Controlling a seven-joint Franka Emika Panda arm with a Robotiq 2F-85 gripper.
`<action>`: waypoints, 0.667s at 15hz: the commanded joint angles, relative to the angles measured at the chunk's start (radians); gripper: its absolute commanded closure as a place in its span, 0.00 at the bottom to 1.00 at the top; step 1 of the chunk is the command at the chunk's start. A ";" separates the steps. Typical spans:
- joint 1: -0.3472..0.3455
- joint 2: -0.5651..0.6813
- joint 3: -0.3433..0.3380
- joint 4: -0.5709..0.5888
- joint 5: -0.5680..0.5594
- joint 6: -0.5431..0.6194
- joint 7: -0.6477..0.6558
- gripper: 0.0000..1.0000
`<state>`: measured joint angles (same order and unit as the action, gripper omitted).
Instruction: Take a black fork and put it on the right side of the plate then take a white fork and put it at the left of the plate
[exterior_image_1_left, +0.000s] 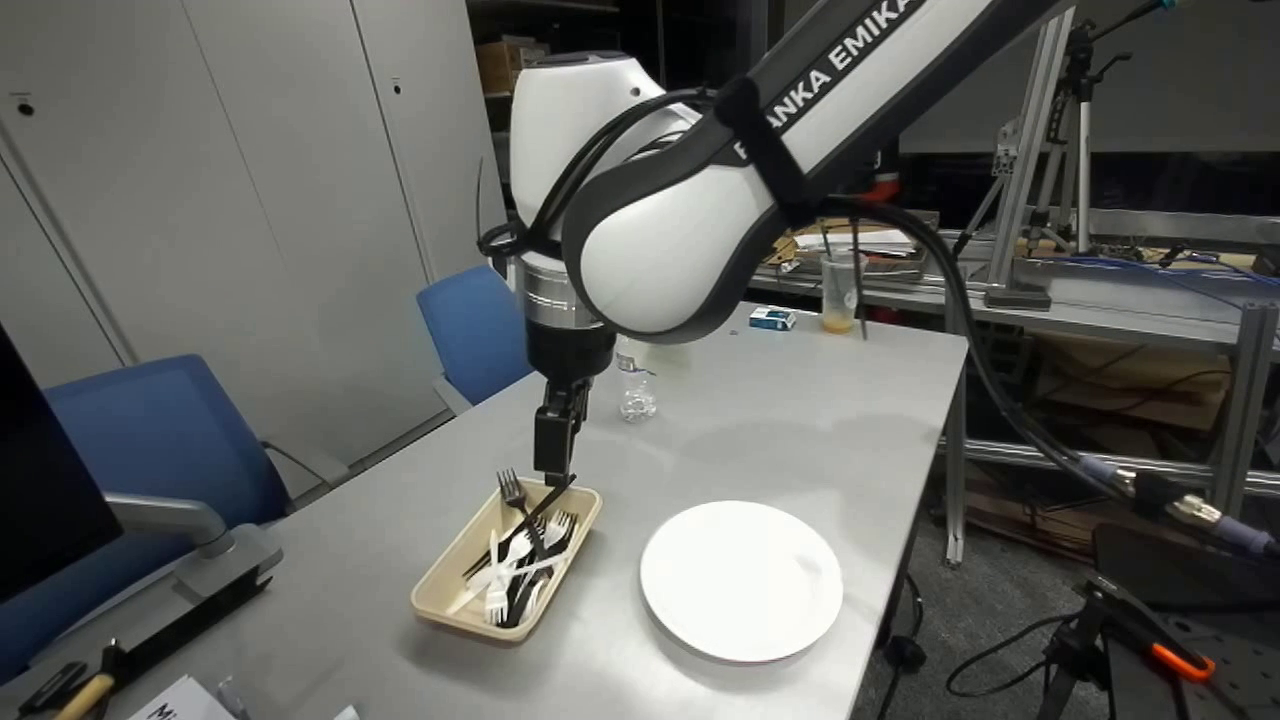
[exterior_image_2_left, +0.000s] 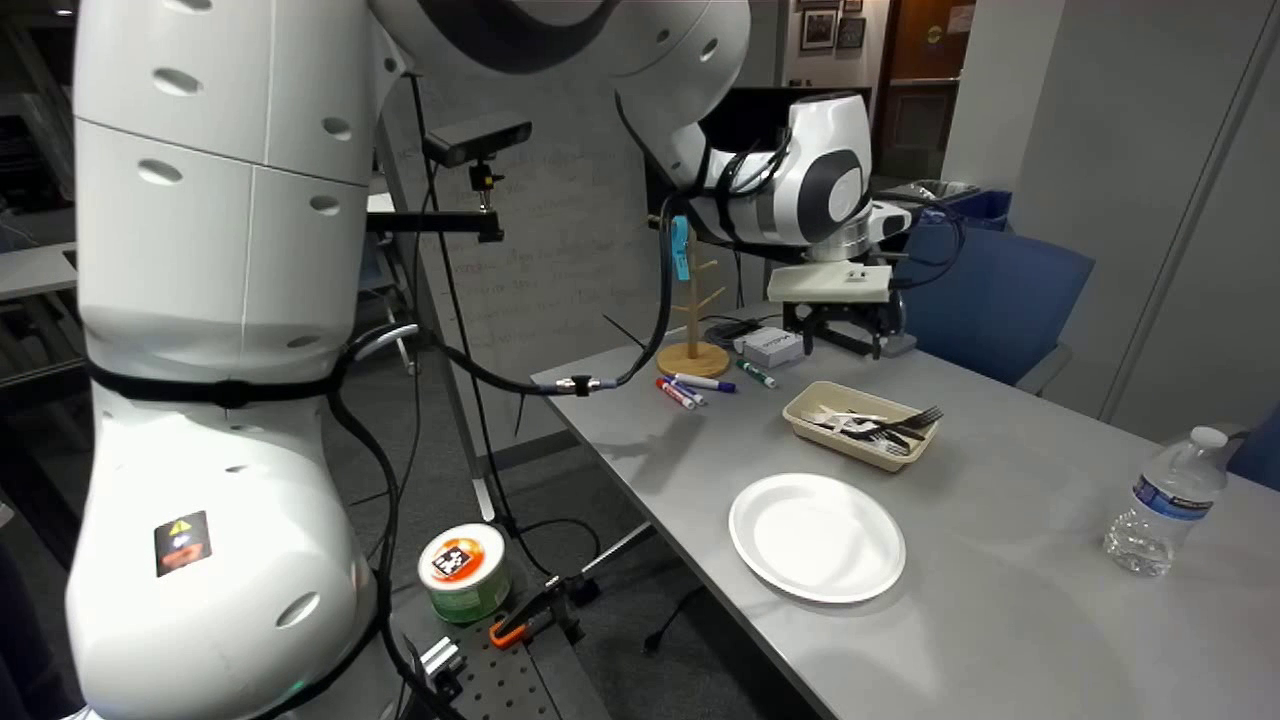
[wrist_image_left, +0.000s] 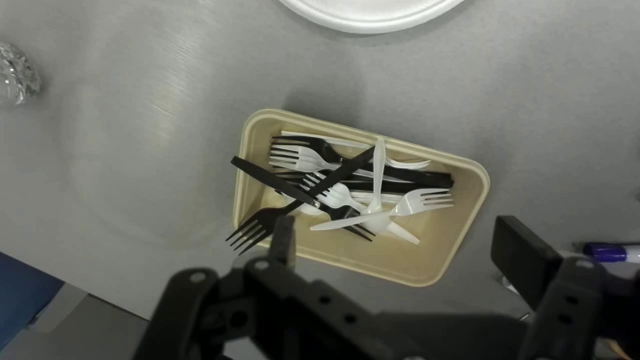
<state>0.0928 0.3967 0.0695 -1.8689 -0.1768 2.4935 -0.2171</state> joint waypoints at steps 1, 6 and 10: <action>-0.003 0.000 0.003 0.004 -0.002 -0.003 0.001 0.00; -0.004 0.054 0.005 0.031 -0.028 -0.006 -0.055 0.00; 0.007 0.150 0.006 0.088 -0.086 -0.021 -0.139 0.00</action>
<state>0.0929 0.4637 0.0718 -1.8580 -0.2110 2.4925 -0.3011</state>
